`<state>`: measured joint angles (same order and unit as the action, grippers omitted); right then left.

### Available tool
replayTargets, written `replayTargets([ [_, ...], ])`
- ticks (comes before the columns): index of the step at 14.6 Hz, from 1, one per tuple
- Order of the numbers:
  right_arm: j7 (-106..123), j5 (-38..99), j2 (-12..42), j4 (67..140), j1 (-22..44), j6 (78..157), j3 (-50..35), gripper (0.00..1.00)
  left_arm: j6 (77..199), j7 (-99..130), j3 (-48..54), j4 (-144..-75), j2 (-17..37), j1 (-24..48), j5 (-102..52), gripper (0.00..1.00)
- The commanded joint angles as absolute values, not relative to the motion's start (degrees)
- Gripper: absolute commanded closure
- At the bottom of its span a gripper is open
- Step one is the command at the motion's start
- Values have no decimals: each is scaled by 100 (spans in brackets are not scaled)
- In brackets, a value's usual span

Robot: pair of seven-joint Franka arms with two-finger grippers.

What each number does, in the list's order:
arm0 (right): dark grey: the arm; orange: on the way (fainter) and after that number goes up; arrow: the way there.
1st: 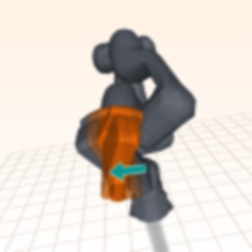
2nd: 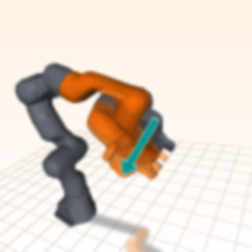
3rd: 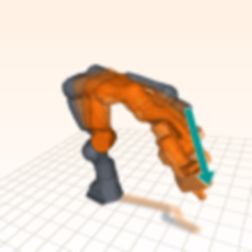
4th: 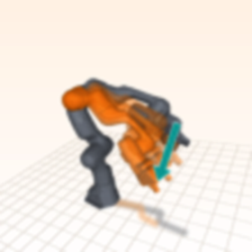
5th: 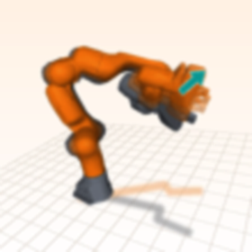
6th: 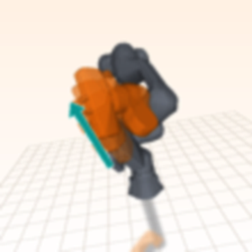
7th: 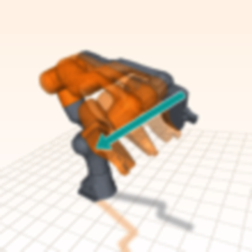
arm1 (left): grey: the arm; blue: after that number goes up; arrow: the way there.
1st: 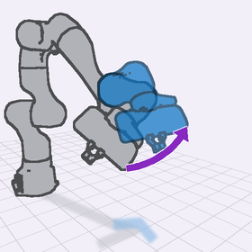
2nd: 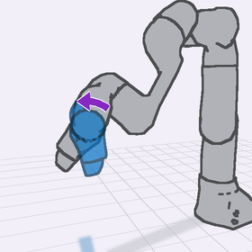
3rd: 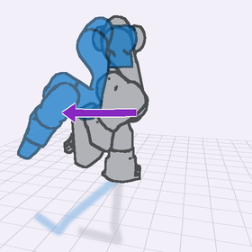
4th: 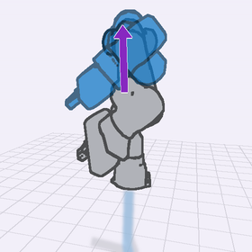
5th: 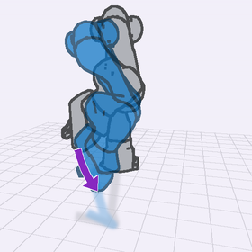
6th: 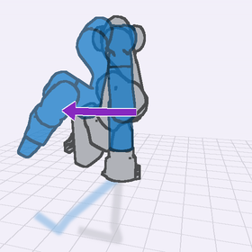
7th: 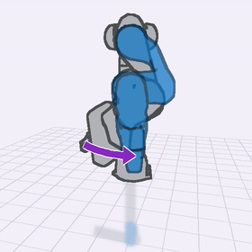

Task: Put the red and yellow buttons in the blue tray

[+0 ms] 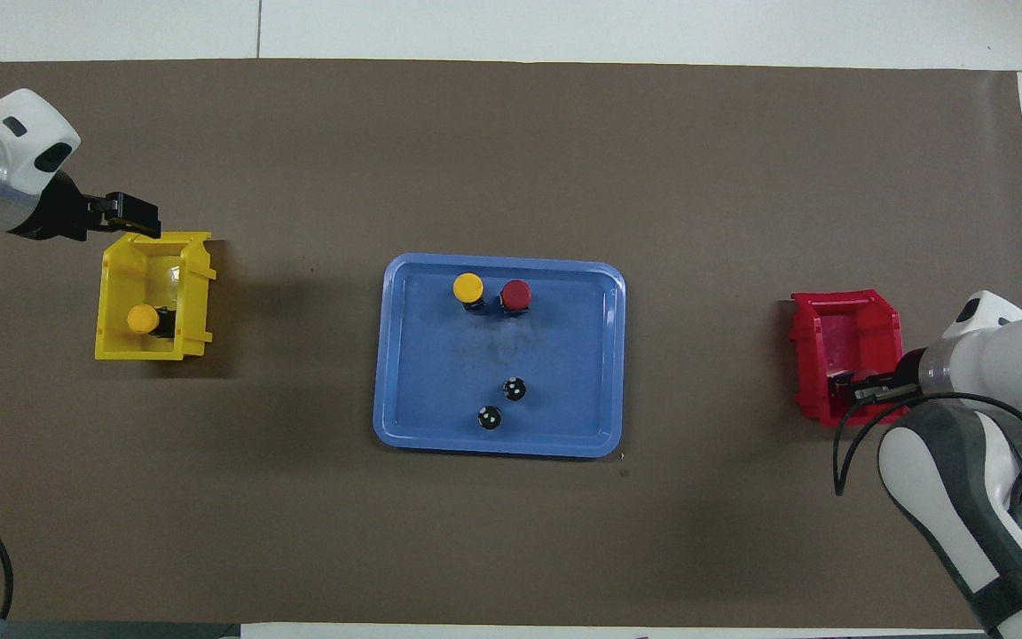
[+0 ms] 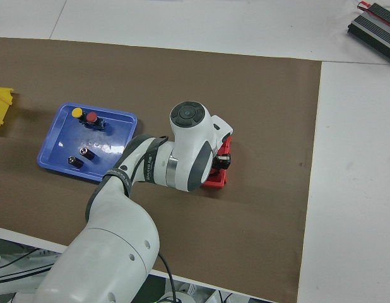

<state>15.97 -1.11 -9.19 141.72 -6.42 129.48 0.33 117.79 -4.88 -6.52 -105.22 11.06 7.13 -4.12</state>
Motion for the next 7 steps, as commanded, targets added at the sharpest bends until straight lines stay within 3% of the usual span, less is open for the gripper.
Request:
replayTargets([
  [1, 1784, -35, -1089, 14405, -712, 13078, 0, 53, 12050, -790, -580, -11267, 607, 554, -290, 31],
  [4, 1837, -35, -1099, 14432, -738, 13210, 0, 80, 12207, -826, -580, -11749, 396, 510, -290, 31],
  [7, 1820, -44, -976, 14073, -703, 12939, -9, 85, 12585, -826, -580, -12277, 211, 518, -290, 30],
])
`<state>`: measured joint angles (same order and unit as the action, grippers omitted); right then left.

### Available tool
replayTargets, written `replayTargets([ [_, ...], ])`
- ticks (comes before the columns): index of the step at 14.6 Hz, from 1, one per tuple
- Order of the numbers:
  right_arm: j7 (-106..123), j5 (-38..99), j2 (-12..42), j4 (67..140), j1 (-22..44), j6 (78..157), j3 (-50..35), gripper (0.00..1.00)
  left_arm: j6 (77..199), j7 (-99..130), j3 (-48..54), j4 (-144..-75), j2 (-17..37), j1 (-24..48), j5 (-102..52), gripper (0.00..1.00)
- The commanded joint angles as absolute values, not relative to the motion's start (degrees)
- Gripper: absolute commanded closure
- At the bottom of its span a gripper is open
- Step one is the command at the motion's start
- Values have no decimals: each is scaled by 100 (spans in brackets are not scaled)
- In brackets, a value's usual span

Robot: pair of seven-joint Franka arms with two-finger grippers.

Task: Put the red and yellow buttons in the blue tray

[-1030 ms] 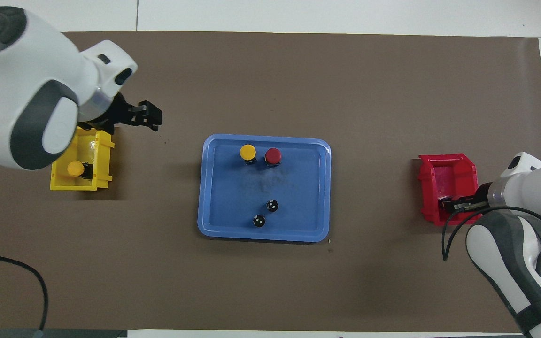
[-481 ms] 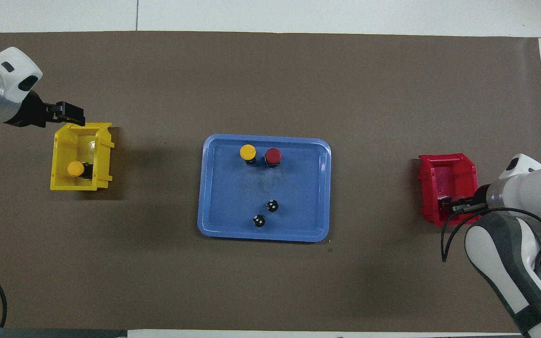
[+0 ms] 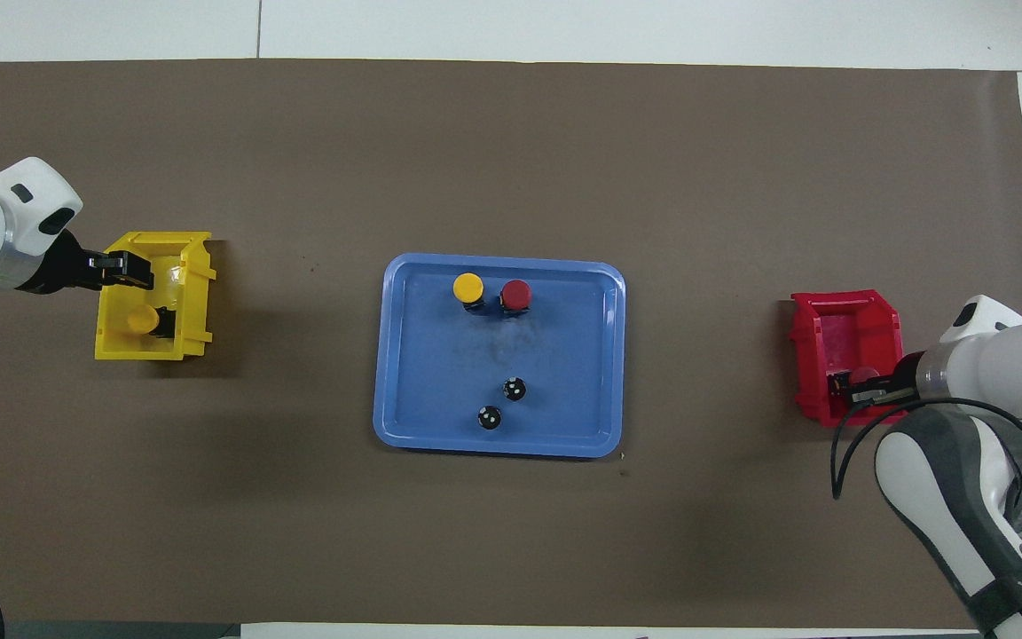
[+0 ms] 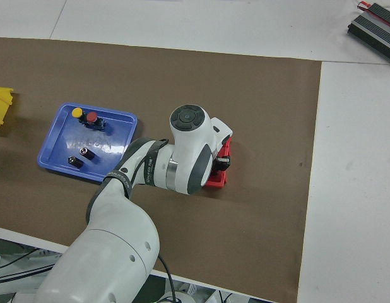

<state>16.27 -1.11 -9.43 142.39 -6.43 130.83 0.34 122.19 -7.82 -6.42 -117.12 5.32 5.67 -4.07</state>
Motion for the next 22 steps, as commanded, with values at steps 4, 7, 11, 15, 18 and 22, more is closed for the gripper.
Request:
replayTargets([
  [4, 1208, -35, -485, 12432, -213, 11377, -18, 86, 12796, -826, -580, -12428, 246, 536, -290, 30],
  [7, 13, 306, 25, 11236, 656, 10811, -26, 86, 13006, -817, -580, -12620, 246, 536, -290, 30],
  [11, -1805, 334, 639, 10339, 1842, 11048, -35, 89, 13157, -809, -580, -12797, 202, 545, -290, 32],
  [15, -2672, 255, 1379, 9809, 2504, 11548, -35, 89, 13114, -800, -580, -12666, 246, 545, -290, 99],
  [18, -2768, 237, 1661, 9914, 2628, 11988, -35, 89, 12301, -774, -589, -11896, 360, 519, -273, 99],
  [22, -2777, 281, 1687, 10387, 2628, 12374, -44, 89, 10759, 137, -519, -9936, 833, 990, -26, 99],
])
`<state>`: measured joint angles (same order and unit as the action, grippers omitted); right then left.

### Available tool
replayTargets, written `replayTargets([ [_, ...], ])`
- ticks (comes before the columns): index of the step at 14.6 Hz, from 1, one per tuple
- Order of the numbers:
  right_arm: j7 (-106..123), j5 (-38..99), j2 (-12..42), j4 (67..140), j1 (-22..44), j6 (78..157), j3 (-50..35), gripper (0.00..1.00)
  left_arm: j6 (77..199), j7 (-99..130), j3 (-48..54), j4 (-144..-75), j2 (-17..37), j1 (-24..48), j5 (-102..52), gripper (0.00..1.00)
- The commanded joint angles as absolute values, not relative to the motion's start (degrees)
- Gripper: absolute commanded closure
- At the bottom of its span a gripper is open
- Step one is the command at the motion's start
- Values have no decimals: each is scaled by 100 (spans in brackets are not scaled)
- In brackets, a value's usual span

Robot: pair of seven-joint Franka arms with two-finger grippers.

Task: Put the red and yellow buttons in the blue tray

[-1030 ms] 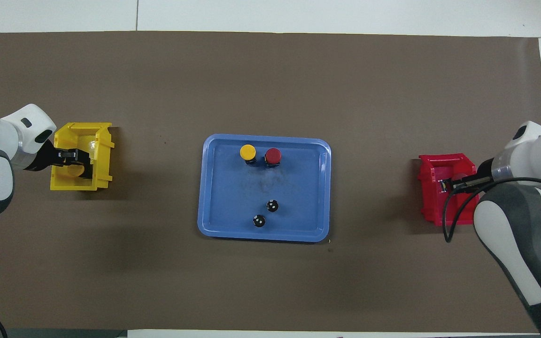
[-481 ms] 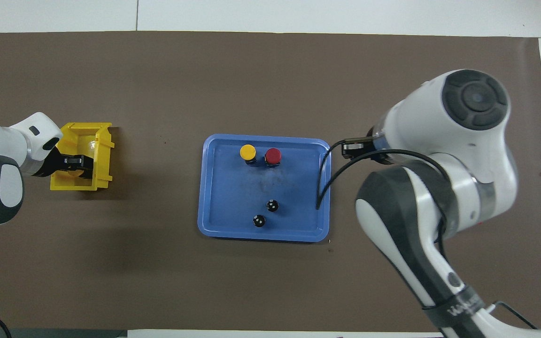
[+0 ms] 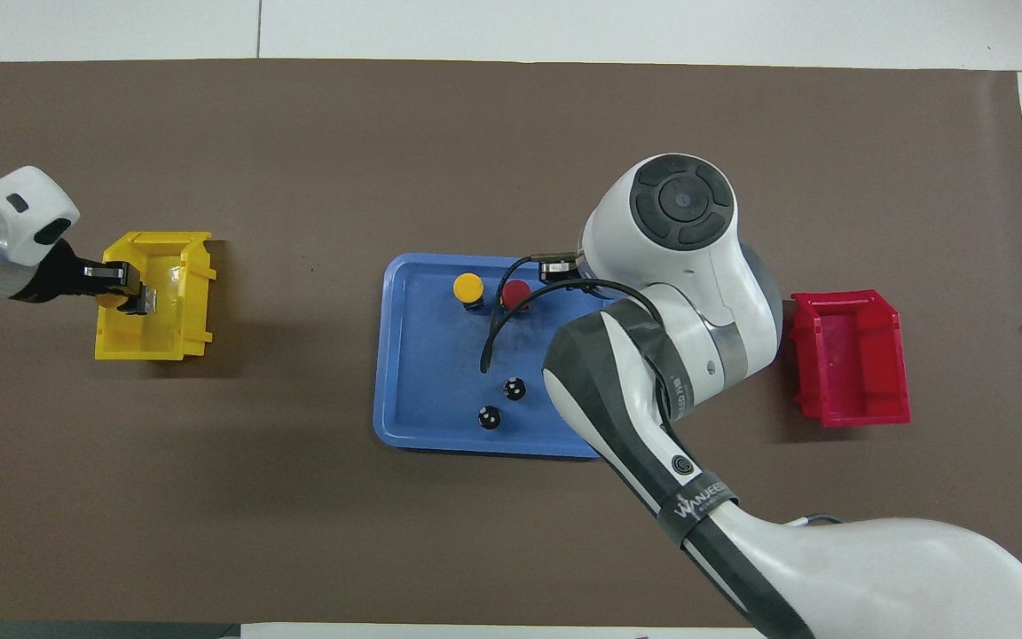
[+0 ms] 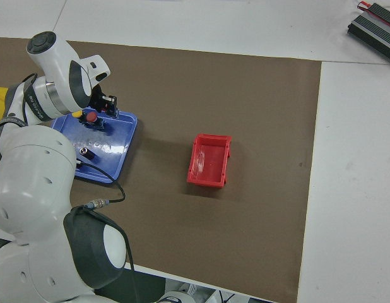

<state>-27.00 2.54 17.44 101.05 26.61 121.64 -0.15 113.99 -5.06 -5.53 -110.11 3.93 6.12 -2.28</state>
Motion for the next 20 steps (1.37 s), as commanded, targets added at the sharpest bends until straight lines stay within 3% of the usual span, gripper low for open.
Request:
replayTargets([
  [1, -2769, 290, 1679, 10510, 2637, 12384, -44, 89, 10810, 602, -527, -9766, 939, 1350, -44, 99],
  [7, -2786, 325, 1670, 10731, 2760, 12375, -53, 88, 11847, 2353, -510, -9791, 1537, 2907, -211, 99],
  [11, -2786, 334, 1644, 10845, 2760, 12462, -53, 85, 12146, 2707, -501, -9957, 1775, 3418, -298, 99],
  [13, -2786, 430, 1626, 10942, 2760, 12559, -53, 72, 12251, 2951, -501, -10011, 1845, 3664, -404, 99],
  [15, -2786, 448, 1626, 10942, 2751, 12551, -53, 48, 12444, 3277, -501, -10011, 2064, 3884, -404, 99],
  [17, -2777, 439, 1635, 10873, 2734, 12533, -53, 13, 12463, 3313, -501, -10046, 2162, 3946, -404, 99],
  [18, -2769, 431, 1626, 10837, 2716, 12516, -44, 0, 12411, 3313, -501, -10089, 2153, 3946, -404, 99],
  [20, -2769, 431, 1556, 10706, 2663, 12428, -9, 0, 12331, 3313, -501, -10090, 2153, 3946, -404, 99],
])
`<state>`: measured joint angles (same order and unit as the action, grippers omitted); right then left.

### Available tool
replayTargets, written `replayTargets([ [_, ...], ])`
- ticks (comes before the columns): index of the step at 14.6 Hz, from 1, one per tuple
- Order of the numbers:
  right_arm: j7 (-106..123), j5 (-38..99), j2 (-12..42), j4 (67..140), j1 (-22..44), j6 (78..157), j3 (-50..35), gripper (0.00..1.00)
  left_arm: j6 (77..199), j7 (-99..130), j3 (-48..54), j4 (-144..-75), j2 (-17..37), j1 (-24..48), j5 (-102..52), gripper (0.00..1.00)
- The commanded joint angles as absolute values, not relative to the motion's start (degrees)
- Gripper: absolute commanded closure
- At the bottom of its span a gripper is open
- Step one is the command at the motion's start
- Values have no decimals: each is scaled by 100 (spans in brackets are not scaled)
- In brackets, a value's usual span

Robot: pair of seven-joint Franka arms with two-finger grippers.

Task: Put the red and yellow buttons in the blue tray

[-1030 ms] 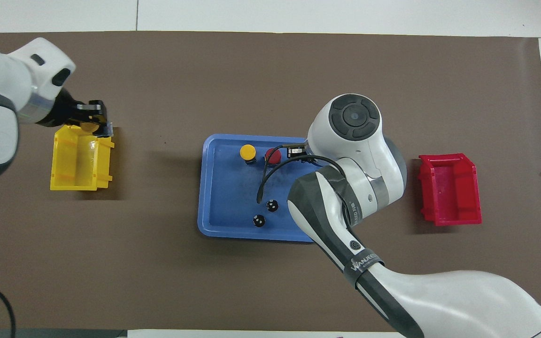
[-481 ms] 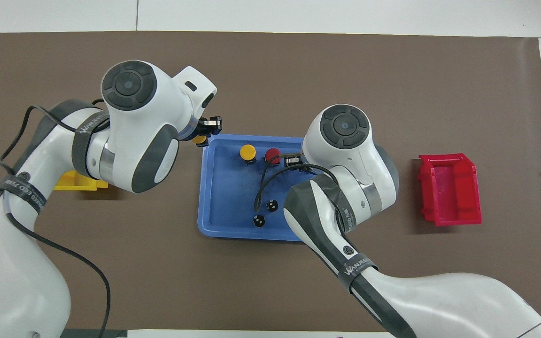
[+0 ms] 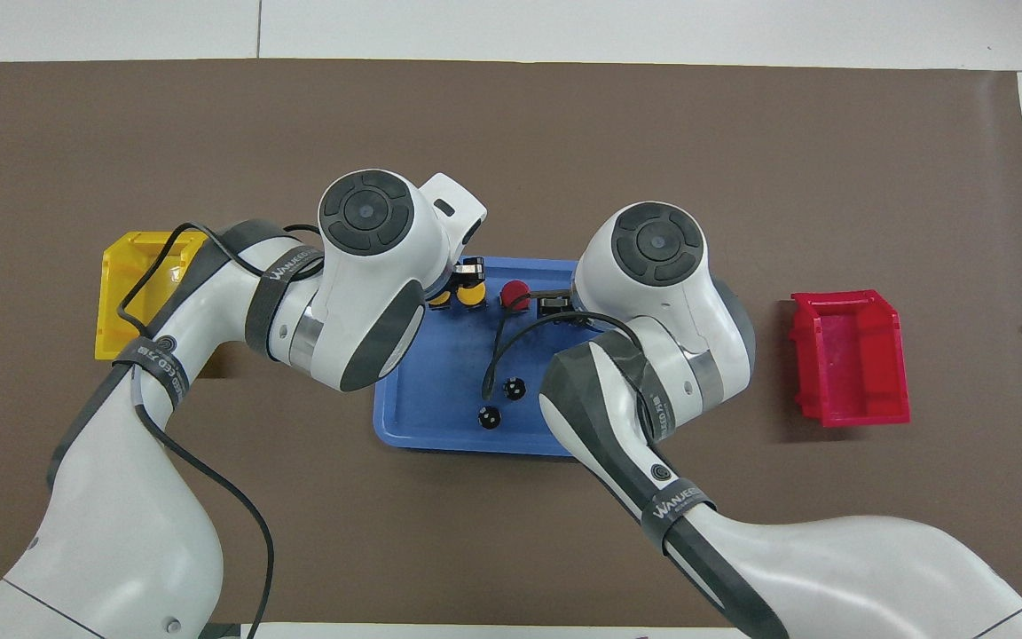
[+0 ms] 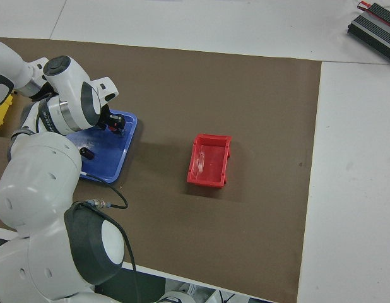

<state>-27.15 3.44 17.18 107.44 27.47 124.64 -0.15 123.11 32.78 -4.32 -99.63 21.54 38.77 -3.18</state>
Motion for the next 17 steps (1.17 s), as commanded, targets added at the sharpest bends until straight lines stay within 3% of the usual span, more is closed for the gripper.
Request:
replayTargets([
  [1, -2777, 413, 1512, 10601, 2585, 12280, 0, 0, 12314, 3313, -510, -10090, 2153, 3946, -404, 99],
  [5, -2760, 343, 1143, 10302, 2154, 11788, 9, 0, 12296, 3270, -510, -10107, 2145, 3894, -404, 99],
  [6, -2716, 334, 1125, 10188, 2092, 11543, 35, 0, 12305, 3243, -510, -10116, 2145, 3885, -404, 94],
  [7, -2698, 238, 1073, 10039, 1979, 11262, 53, 0, 12331, 3234, -510, -10108, 2145, 3876, -404, 77],
  [8, -2629, 63, 994, 9941, 1882, 10998, 53, 0, 12357, 3234, -510, -10107, 2153, 3876, -404, 49],
  [11, -2147, -53, 450, 9879, 1426, 10312, 53, 0, 12366, 3226, -518, -10090, 2145, 3858, -396, 33],
  [14, -1401, -53, 63, 9783, 854, 9784, 53, 0, 12279, 3191, -536, -10046, 1987, 3736, -396, 29],
  [17, -433, -53, 88, 9169, 222, 8924, 62, 0, 12024, 3041, -554, -10020, 1741, 3569, -396, 26],
])
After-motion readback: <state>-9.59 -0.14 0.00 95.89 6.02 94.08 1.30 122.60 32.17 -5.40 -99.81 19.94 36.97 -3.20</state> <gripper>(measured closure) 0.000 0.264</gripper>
